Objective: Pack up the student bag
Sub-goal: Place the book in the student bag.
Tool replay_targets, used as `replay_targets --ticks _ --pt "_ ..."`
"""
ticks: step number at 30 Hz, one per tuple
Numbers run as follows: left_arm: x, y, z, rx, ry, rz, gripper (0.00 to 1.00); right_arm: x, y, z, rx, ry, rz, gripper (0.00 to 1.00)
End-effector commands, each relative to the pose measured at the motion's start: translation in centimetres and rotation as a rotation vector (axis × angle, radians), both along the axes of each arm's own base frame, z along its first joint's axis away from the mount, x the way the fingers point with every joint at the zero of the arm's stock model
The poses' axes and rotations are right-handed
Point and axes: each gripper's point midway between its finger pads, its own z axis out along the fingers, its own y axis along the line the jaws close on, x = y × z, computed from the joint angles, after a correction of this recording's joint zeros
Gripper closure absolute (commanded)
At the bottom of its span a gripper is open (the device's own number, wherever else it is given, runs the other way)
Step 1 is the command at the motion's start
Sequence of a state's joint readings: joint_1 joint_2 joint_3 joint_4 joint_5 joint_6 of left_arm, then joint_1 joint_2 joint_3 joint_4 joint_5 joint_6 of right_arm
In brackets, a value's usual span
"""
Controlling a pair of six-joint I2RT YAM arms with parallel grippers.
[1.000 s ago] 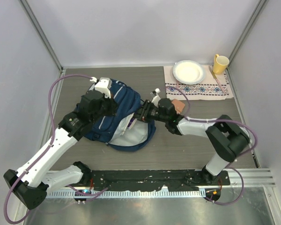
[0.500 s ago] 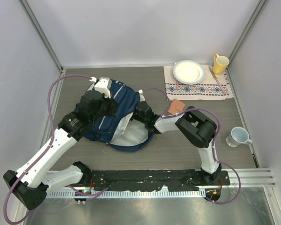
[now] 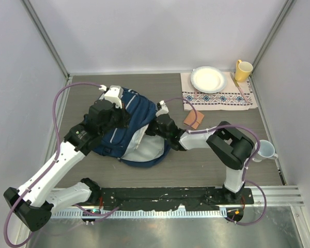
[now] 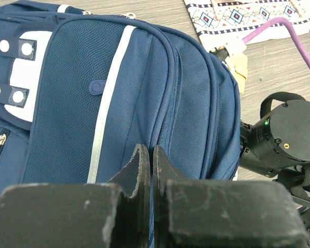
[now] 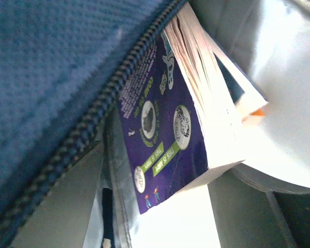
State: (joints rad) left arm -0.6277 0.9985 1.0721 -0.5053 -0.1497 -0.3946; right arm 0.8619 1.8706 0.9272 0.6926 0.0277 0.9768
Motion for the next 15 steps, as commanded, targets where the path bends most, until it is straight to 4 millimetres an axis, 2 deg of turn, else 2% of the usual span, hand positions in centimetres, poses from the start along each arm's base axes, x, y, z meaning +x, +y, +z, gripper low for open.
replay_targets --ticks 1,3,9,13,15 --pt "0.8 -1.0 5.9 -0.155 -0.164 -0.004 1.00 0.2 -1.8 1.5 -0.082 -0.064 -0.023 0.16" --pt "0.8 -0.8 5.8 -0.152 -0.163 0.005 1.00 0.1 -2.2 1.9 -0.087 -0.055 -0.027 0.16" --pt "0.7 -0.7 5.7 -0.147 -0.162 0.007 1.00 -1.3 -3.3 0.6 -0.139 0.010 -0.013 0.15" --pt "0.8 -0.9 5.6 -0.151 -0.158 0.003 1.00 -1.9 -3.9 1.2 -0.105 0.026 -0.019 0.15" --pt "0.8 -0.9 5.5 -0.150 -0.159 0.004 1.00 -2.5 -3.7 1.4 -0.079 0.049 -0.003 0.19"
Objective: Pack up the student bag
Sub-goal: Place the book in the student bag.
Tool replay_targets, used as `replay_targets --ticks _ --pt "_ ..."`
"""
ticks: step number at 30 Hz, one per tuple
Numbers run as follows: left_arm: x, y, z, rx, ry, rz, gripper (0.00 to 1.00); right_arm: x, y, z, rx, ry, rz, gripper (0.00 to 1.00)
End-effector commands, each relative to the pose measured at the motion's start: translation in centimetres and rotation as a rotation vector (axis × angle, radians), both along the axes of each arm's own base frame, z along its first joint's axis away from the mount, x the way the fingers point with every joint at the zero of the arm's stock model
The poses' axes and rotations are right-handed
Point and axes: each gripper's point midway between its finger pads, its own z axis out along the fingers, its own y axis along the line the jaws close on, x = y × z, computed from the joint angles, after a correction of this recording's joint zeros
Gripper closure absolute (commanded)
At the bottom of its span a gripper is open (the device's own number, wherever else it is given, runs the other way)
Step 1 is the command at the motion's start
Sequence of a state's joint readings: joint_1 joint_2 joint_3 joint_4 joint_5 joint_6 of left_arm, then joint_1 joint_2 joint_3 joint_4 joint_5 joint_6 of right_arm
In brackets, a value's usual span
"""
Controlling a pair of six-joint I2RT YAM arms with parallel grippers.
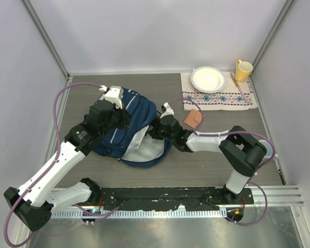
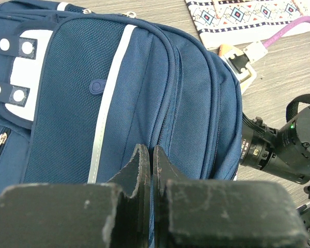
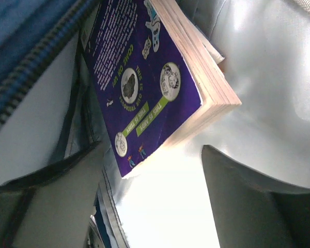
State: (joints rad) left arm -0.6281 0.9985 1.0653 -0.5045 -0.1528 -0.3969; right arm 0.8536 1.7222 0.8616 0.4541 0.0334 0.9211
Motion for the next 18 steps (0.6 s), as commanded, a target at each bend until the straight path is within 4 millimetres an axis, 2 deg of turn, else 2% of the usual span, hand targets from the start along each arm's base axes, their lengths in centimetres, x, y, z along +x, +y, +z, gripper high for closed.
replay_targets --ticks 1,3,4,5,11,12,13,16,18 --pt "0.8 -0.9 5.9 -0.154 -0.165 0.001 1.00 -0.2 0.0 2.9 0.092 -0.016 -0.005 0.32" --pt "0.8 -1.0 6.0 -0.159 -0.165 -0.001 1.00 -0.1 0.2 2.9 0.109 -0.012 -0.008 0.47" --pt "0.7 -1.0 6.0 -0.161 -0.164 -0.005 1.00 -0.4 0.8 3.3 0.136 -0.010 0.021 0.58" --pt "0.7 -1.0 5.9 -0.161 -0.163 -0.006 1.00 -0.3 1.1 3.4 0.146 -0.013 0.028 0.60" --pt "0.6 -1.0 5.7 -0.163 -0.156 -0.008 1.00 2.2 3.9 4.5 0.207 -0.049 0.040 0.66" --pt "0.5 -1.0 5.5 -0.162 -0.153 -0.007 1.00 2.8 4.7 5.7 0.232 -0.066 0.046 0.66" --pt "0.5 -1.0 5.5 -0.164 -0.154 -0.007 1.00 3.0 5.2 5.2 0.232 -0.057 0.060 0.66" --pt "0.5 -1.0 5.3 -0.165 -0.149 -0.007 1.00 3.6 6.6 5.5 0.273 -0.066 0.078 0.66" --pt "0.4 -0.9 5.2 -0.165 -0.148 -0.002 1.00 3.6 6.5 5.3 0.282 -0.055 0.075 0.62"
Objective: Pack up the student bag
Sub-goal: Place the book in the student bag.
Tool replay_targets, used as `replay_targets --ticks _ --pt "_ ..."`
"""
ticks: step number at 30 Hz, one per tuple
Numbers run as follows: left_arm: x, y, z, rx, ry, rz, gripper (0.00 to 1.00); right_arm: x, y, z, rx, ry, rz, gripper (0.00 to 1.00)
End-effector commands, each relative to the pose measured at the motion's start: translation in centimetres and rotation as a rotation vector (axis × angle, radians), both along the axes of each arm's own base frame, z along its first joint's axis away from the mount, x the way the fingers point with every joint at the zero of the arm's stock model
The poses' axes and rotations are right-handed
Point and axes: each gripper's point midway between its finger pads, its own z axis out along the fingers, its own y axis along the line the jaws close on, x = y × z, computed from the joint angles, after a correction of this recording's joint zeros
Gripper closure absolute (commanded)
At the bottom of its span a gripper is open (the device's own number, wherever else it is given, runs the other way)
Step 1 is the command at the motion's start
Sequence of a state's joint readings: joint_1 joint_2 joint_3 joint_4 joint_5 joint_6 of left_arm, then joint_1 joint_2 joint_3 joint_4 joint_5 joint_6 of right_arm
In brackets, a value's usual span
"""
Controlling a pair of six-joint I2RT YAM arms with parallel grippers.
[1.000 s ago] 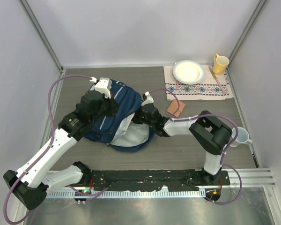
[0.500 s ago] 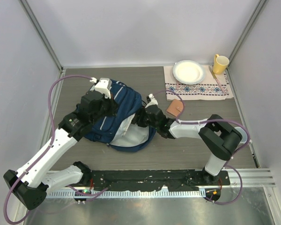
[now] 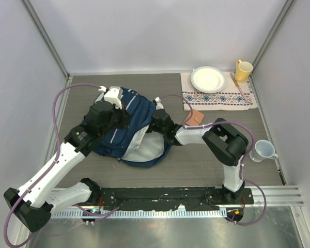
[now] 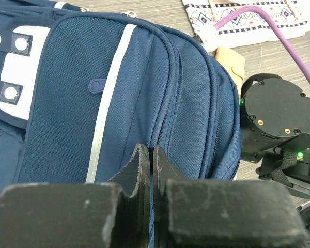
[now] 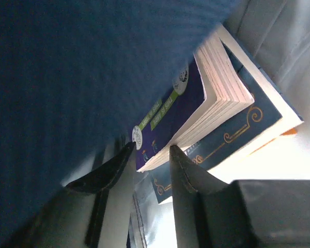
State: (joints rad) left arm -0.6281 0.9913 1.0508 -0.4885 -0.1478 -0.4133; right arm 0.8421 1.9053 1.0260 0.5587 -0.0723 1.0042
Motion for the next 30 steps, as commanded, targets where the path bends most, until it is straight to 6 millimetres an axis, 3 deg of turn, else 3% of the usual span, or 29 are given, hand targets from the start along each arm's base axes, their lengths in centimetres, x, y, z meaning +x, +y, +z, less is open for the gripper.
replay_targets --ticks 1,2,3,4,5,6,10,11,13,14,15,16,17,19,24,30 --pt "0.4 -0.6 5.3 -0.142 -0.151 0.002 1.00 1.1 1.5 4.9 0.153 -0.093 0.006 0.58" --pt "0.5 -0.5 5.2 -0.136 -0.149 0.006 1.00 1.1 1.0 5.0 0.150 -0.099 -0.009 0.54" --pt "0.4 -0.3 5.1 -0.131 -0.147 0.012 1.00 0.6 -0.1 3.7 0.116 -0.089 -0.020 0.43" --pt "0.5 0.0 5.0 -0.123 -0.147 0.026 1.00 0.2 -0.8 3.3 0.100 -0.091 -0.026 0.40" --pt "0.5 0.1 4.8 -0.117 -0.144 0.033 1.00 -0.3 -1.6 4.6 0.105 -0.117 -0.027 0.38" --pt "0.5 0.4 4.6 -0.114 -0.143 0.044 1.00 -1.0 -3.0 2.7 0.047 -0.103 -0.041 0.35" --pt "0.7 0.9 4.0 -0.104 -0.142 0.077 1.00 -2.9 -6.4 2.8 -0.043 -0.143 -0.049 0.32" --pt "0.7 0.9 3.9 -0.103 -0.139 0.076 1.00 -3.1 -7.7 3.7 -0.058 -0.165 -0.083 0.31" --pt "0.7 0.8 3.8 -0.107 -0.135 0.074 1.00 -2.9 -10.0 2.7 -0.170 -0.180 -0.143 0.30" --pt "0.7 0.6 3.6 -0.106 -0.130 0.066 1.00 -2.6 -10.5 3.8 -0.185 -0.203 -0.162 0.29" --pt "0.7 0.6 3.5 -0.105 -0.125 0.063 1.00 -2.3 -11.9 2.6 -0.285 -0.191 -0.195 0.29" --pt "0.7 0.5 3.3 -0.107 -0.121 0.061 1.00 -2.1 -12.5 2.5 -0.355 -0.214 -0.190 0.29" --pt "0.7 0.4 3.2 -0.108 -0.118 0.059 1.00 -1.4 -12.7 3.7 -0.380 -0.237 -0.212 0.28" --pt "0.6 0.2 3.0 -0.114 -0.112 0.054 1.00 -0.6 -15.0 3.1 -0.506 -0.229 -0.286 0.28" --pt "0.7 -0.2 1.9 -0.101 -0.080 0.042 1.00 -0.2 -17.4 2.9 -0.659 -0.206 -0.346 0.25" --pt "0.8 -0.6 1.2 -0.105 -0.064 0.029 1.00 -0.4 -17.3 0.9 -0.731 -0.168 -0.300 0.25"
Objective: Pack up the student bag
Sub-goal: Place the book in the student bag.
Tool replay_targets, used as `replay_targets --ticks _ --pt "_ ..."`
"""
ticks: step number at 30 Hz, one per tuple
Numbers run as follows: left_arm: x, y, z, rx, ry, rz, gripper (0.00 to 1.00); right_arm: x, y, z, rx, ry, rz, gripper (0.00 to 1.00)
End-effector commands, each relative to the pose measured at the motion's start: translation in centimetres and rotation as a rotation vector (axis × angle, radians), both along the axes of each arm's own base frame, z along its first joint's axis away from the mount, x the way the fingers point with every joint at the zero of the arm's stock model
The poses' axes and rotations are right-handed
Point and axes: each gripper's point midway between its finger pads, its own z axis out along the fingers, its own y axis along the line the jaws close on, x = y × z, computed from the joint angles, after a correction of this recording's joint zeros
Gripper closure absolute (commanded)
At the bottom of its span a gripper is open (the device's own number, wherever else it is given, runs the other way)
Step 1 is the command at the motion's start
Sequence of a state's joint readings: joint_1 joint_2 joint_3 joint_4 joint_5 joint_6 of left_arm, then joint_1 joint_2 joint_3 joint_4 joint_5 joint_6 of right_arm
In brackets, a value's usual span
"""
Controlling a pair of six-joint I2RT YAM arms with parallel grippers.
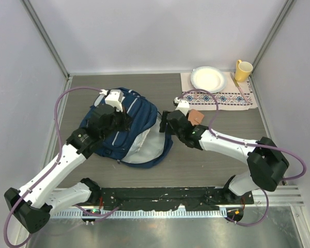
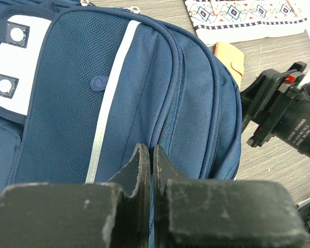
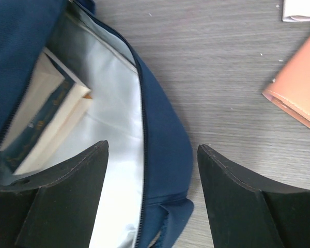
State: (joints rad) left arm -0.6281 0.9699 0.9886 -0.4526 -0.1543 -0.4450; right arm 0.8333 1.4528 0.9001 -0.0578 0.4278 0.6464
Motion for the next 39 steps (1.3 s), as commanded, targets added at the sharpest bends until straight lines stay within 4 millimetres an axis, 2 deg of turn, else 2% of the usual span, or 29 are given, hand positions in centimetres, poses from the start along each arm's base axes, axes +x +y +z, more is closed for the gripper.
replay_targets --ticks 1,5,7,8,9,12,13,14,15,16,19,24,25,28,31,32,34,37,39 --pt "1.1 -0.8 2.5 -0.082 -0.077 0.011 1.00 0.3 -0.8 -1.0 -0.105 0.024 -0.007 0.25" --pt "1.0 -0.8 2.3 -0.081 -0.073 0.009 1.00 0.4 0.4 -1.5 -0.065 0.026 0.031 0.25" --pt "0.9 -0.8 2.2 -0.083 -0.070 0.009 1.00 0.8 0.5 -1.8 -0.083 0.028 0.024 0.25" --pt "0.9 -0.8 2.0 -0.081 -0.064 0.009 1.00 0.7 0.2 -2.8 -0.121 0.050 0.015 0.27" --pt "0.9 -0.9 1.9 -0.081 -0.062 0.008 1.00 1.1 -0.4 -2.9 -0.150 0.047 -0.010 0.30" --pt "0.9 -0.9 1.4 -0.076 -0.049 0.006 1.00 1.5 -1.9 -2.8 -0.204 0.023 -0.070 0.46" --pt "0.9 -0.9 1.1 -0.074 -0.043 0.004 1.00 1.3 -2.4 -3.0 -0.214 0.021 -0.077 0.57" --pt "0.8 -1.2 0.7 -0.072 -0.032 -0.003 1.00 1.3 -2.7 -3.0 -0.219 0.017 -0.083 0.63" --pt "0.9 -1.2 0.1 -0.065 -0.018 -0.002 1.00 1.2 -2.8 -2.8 -0.218 0.013 -0.084 0.69" --pt "0.8 -1.3 -0.4 -0.066 0.002 -0.003 1.00 1.1 -3.1 -3.1 -0.223 0.016 -0.089 0.82" --pt "0.6 -2.2 -2.5 -0.056 0.071 -0.033 1.00 0.5 -3.6 -3.5 -0.210 0.028 -0.100 0.98" --pt "-0.1 -2.8 -5.8 0.008 0.175 -0.065 1.00 -0.5 -4.3 -3.6 -0.167 0.043 -0.123 0.99" --pt "-0.5 -2.3 -7.2 0.055 0.223 -0.052 1.00 -0.9 -4.6 -3.9 -0.164 0.049 -0.127 0.99" --pt "-1.2 -1.2 -9.2 0.136 0.296 -0.037 1.00 -1.4 -5.1 -3.9 -0.137 0.049 -0.142 0.99" --pt "-1.5 -0.9 -11.0 0.142 0.331 -0.008 1.00 -2.0 -4.7 -3.8 -0.089 0.053 -0.119 0.99" --pt "-1.8 -0.9 -12.1 0.141 0.351 -0.006 1.00 -2.0 -4.4 -3.4 -0.064 0.045 -0.112 0.99" --pt "-1.3 -1.8 -12.5 0.083 0.349 0.019 1.00 -2.3 -4.2 -3.5 -0.041 0.051 -0.096 0.99" --pt "-1.2 -2.5 -13.7 0.088 0.374 0.032 1.00 -2.5 -4.0 -2.9 -0.015 0.039 -0.078 0.99" --pt "-1.2 -2.5 -14.3 0.122 0.404 0.046 0.97 -2.8 -3.5 -2.1 0.021 0.031 -0.053 0.99"
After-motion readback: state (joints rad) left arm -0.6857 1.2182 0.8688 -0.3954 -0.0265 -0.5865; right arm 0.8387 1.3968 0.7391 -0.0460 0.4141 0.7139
